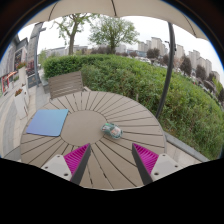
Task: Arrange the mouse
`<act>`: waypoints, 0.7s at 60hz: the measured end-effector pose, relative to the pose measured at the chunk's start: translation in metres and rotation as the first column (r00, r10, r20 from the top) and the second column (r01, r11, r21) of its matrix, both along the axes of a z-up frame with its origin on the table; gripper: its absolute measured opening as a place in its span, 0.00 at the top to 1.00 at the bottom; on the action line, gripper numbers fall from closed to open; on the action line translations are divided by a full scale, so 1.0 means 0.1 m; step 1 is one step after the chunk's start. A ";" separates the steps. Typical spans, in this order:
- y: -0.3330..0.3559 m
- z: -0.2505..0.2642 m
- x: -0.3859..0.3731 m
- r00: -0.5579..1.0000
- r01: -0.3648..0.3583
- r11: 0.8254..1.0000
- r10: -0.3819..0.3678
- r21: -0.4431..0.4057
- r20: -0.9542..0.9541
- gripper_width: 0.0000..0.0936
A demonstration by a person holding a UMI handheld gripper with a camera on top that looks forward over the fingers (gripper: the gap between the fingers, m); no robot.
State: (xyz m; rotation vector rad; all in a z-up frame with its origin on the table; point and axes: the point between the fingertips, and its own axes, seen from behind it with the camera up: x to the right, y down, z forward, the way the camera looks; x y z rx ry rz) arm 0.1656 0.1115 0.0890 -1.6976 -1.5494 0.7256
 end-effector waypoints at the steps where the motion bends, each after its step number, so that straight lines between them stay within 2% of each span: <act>1: 0.02 -0.02 -0.05 1.000 -0.002 1.000 0.002 0.002 -0.004 0.09; 32: 0.34 -0.95 -1.20 0.997 -0.067 0.997 0.067 0.022 0.037 0.09; 42: 0.44 -1.03 -1.41 0.997 -0.064 0.998 0.064 0.004 0.043 0.08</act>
